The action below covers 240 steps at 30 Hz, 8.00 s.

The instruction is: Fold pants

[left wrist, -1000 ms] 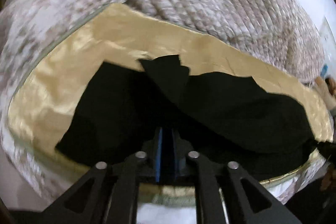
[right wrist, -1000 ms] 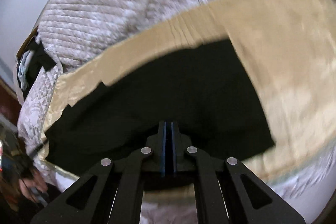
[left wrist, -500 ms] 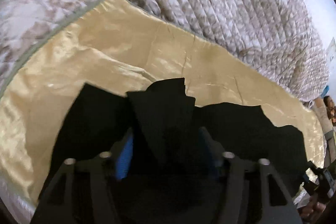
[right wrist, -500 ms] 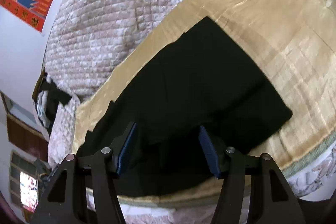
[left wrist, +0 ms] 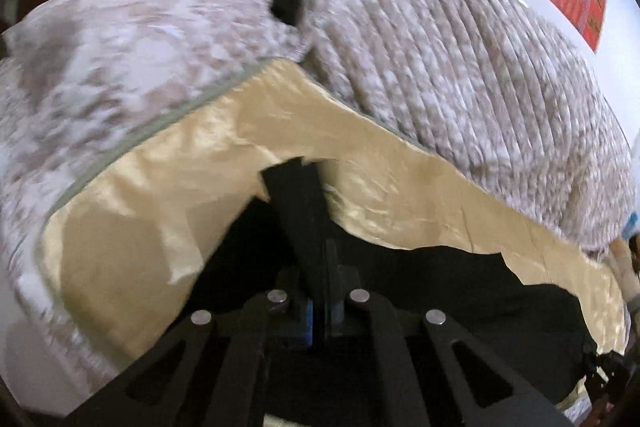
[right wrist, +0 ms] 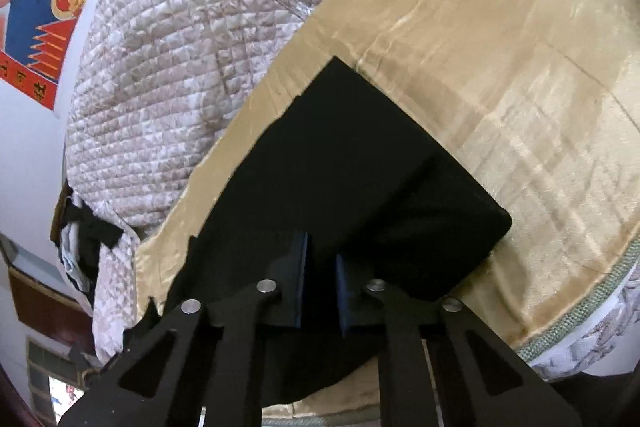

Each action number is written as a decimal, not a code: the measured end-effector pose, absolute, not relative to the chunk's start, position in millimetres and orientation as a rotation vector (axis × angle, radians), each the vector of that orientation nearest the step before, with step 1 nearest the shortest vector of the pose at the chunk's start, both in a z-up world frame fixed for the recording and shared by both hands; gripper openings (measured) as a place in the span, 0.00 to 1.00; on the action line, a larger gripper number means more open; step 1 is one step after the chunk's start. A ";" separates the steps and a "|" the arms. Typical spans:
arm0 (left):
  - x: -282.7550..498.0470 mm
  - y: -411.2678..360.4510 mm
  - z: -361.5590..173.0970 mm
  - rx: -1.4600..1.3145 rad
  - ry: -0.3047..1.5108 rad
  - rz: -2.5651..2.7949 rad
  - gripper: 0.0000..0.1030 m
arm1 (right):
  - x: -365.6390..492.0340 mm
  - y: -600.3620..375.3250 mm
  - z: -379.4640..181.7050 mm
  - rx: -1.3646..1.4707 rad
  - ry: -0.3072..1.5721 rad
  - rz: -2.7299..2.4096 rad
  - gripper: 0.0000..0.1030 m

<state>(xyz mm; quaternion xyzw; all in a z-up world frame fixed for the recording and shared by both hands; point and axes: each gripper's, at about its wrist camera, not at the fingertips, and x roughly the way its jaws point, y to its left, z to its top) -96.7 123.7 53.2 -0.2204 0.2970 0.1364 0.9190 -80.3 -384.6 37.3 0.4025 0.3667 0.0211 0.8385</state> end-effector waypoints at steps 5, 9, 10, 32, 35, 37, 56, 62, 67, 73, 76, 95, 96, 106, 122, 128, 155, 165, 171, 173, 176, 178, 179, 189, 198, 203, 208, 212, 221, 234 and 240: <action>-108.2 125.3 16.4 -0.503 0.720 0.331 0.04 | -85.1 -381.6 34.0 0.861 0.784 0.026 0.10; -106.1 137.3 7.5 -0.583 0.741 0.305 0.08 | -92.4 -386.2 34.5 0.888 0.782 -0.025 0.20; -105.1 139.1 7.8 -0.592 0.739 0.304 0.08 | -95.6 -388.6 38.2 0.890 0.757 -0.029 0.21; -120.2 141.1 31.3 -0.520 0.739 0.325 0.04 | -109.6 -418.9 75.0 0.881 0.698 -0.064 0.08; -119.6 143.8 15.0 -0.543 0.804 0.342 0.04 | -107.1 -424.9 45.4 0.896 0.822 -0.129 0.08; -123.6 144.6 22.3 -0.538 0.773 0.336 0.04 | -107.7 -422.2 47.6 0.877 0.824 -0.140 0.08; -106.2 134.6 63.7 -0.400 0.706 0.360 0.12 | -111.4 -395.4 103.9 0.533 0.706 -0.189 0.26; -37.4 70.8 54.9 -0.277 0.802 0.108 0.20 | -39.7 -329.4 80.2 0.297 0.858 0.098 0.26; 9.5 15.7 49.6 -0.223 0.845 -0.049 0.20 | 0.7 -309.6 66.7 0.218 0.916 0.175 0.26; 70.4 -48.5 26.5 -0.232 0.932 -0.186 0.20 | 27.6 -309.9 60.3 0.167 0.916 0.135 0.26; 92.5 -59.1 10.1 -0.232 0.972 -0.154 0.20 | 40.3 -337.2 51.7 0.260 0.919 0.053 0.22; 15.8 48.4 50.0 -0.196 0.825 0.087 0.20 | 12.4 -372.7 71.1 0.344 0.787 -0.048 0.15; 10.6 59.3 46.9 -0.185 0.824 0.129 0.21 | 12.1 -372.1 68.0 0.327 0.801 -0.051 0.14; -30.7 111.6 48.1 -0.223 0.812 0.245 0.21 | 3.1 -368.2 64.8 0.347 0.828 -0.028 0.15; -102.1 90.2 39.2 -0.190 0.818 0.300 0.26 | -59.1 -299.6 57.8 0.167 0.795 0.156 0.38; -113.9 79.8 33.9 -0.170 0.824 0.295 0.27 | -73.4 -263.7 63.6 0.047 0.745 0.259 0.38; -120.6 136.9 23.0 -0.338 0.795 0.388 0.53 | -64.0 -275.2 47.9 0.108 0.797 0.183 0.38; -119.5 129.0 20.9 -0.299 0.808 0.340 0.35 | -64.1 -275.3 49.0 0.135 0.798 0.194 0.38; -111.4 126.0 20.7 -0.234 0.819 0.335 0.26 | -64.5 -274.7 49.3 0.135 0.797 0.196 0.38; -111.1 126.4 22.4 -0.228 0.817 0.342 0.18 | -64.4 -274.1 49.4 0.134 0.796 0.196 0.38; -112.5 131.2 25.9 -0.260 0.813 0.349 0.10 | -64.8 -273.8 49.6 0.139 0.795 0.198 0.38; -113.8 131.9 30.1 -0.285 0.803 0.335 0.08 | -65.3 -272.7 50.7 0.146 0.792 0.201 0.38; -114.1 131.2 32.0 -0.302 0.797 0.315 0.08 | -65.5 -272.0 51.3 0.150 0.790 0.204 0.38; -99.9 97.0 71.9 -0.387 0.738 0.102 0.08 | -67.3 -280.9 55.7 0.220 0.772 0.218 0.38; -61.5 -10.0 99.3 -0.343 0.718 -0.171 0.08 | -67.9 -295.4 58.3 0.312 0.756 0.230 0.38; -47.0 -82.6 80.3 -0.314 0.760 -0.318 0.08 | -68.8 -301.0 59.0 0.332 0.753 0.235 0.38; -39.0 -124.8 28.7 -0.313 0.916 -0.391 0.08 | -68.5 -308.0 55.1 0.354 0.769 0.233 0.38; -46.9 -117.3 27.3 -0.357 0.945 -0.451 0.10 | -68.7 -309.6 54.8 0.370 0.769 0.246 0.38; -33.7 -24.3 95.5 -0.263 0.761 -0.262 0.33 | -54.0 -267.7 54.2 0.399 0.818 0.481 0.38; -13.2 15.7 48.5 -0.272 0.820 -0.146 0.33 | 2.2 -208.1 26.7 0.355 0.977 0.567 0.40; -13.8 16.6 48.7 -0.263 0.812 -0.130 0.33 | 8.3 -204.4 25.1 0.409 0.985 0.579 0.26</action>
